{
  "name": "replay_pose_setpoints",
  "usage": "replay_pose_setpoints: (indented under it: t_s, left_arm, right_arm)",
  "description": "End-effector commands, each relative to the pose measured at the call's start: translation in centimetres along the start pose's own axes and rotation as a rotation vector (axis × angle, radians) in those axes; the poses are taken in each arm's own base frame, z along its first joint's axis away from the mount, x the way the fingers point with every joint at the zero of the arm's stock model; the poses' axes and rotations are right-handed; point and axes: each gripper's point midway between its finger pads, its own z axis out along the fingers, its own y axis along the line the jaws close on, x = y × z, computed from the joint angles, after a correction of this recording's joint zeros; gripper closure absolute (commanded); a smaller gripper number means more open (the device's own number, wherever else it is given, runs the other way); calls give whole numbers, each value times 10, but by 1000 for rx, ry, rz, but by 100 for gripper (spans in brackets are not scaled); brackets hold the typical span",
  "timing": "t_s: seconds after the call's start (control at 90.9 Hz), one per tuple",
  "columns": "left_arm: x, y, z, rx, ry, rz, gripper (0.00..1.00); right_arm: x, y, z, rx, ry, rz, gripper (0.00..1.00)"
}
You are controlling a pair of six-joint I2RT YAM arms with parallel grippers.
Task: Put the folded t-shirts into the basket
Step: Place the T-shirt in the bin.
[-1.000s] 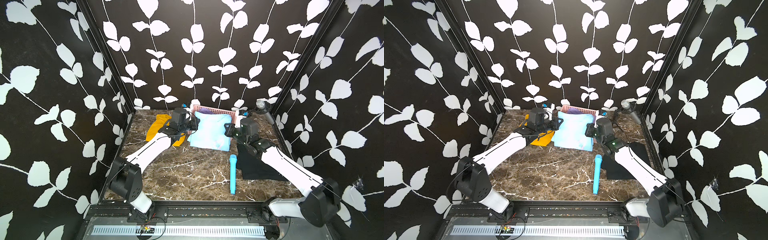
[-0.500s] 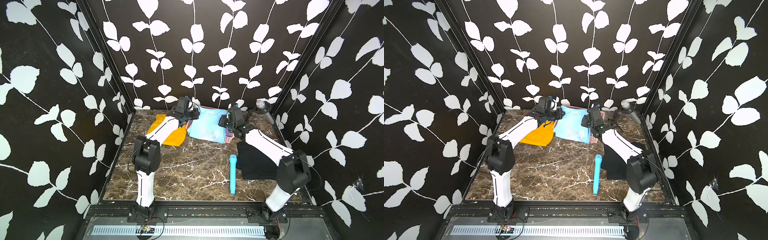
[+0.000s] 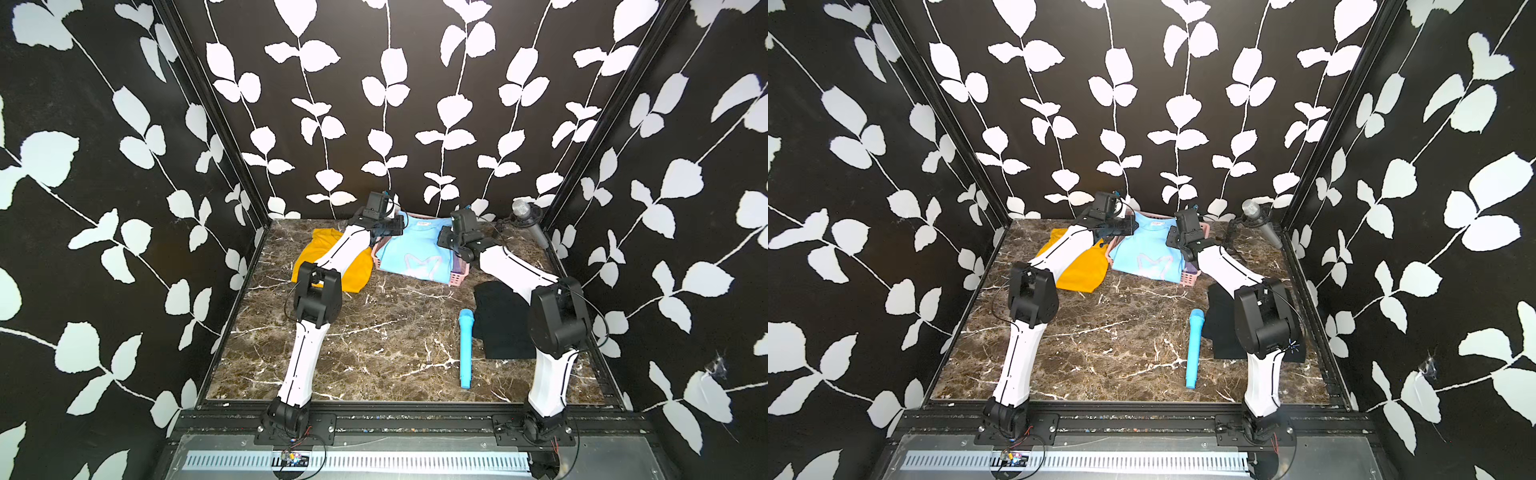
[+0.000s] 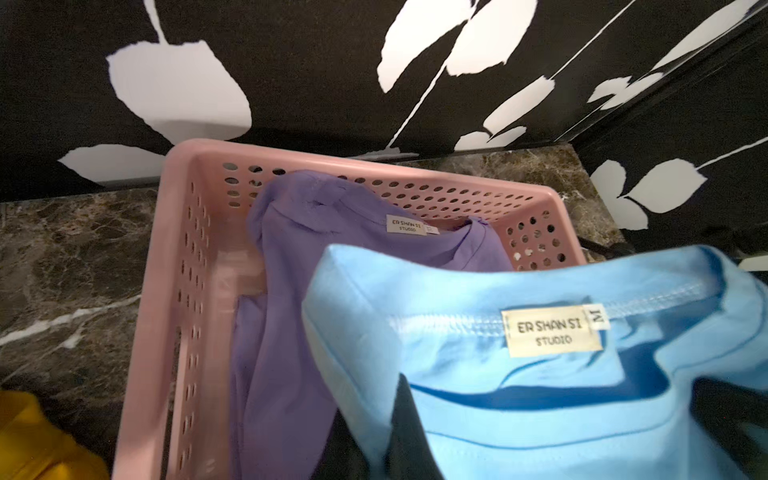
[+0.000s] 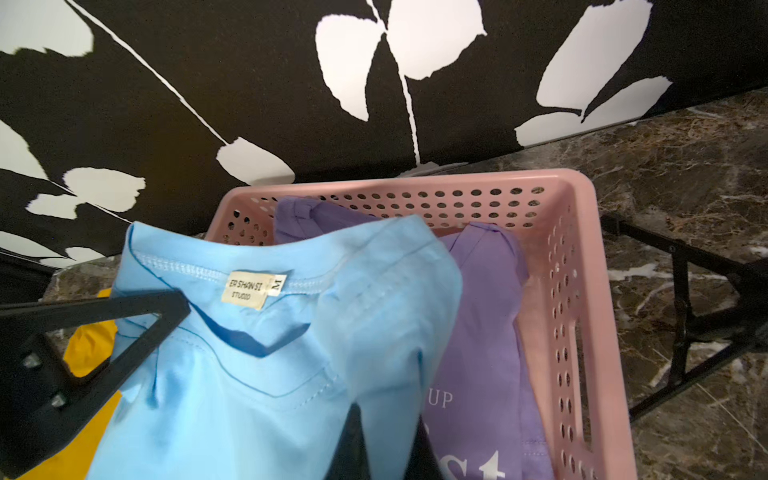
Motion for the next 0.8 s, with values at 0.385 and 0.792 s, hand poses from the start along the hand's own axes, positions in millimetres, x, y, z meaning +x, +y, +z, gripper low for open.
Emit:
replay_pose_setpoints:
  t_s: [0.385, 0.792]
  left_arm:
    - [-9, 17, 40, -2, -74, 65, 100]
    - [-4, 29, 63, -25, -88, 65, 100]
  right_arm:
    - [-6, -33, 52, 81, 14, -58, 100]
    - [4, -53, 75, 97, 53, -55, 96]
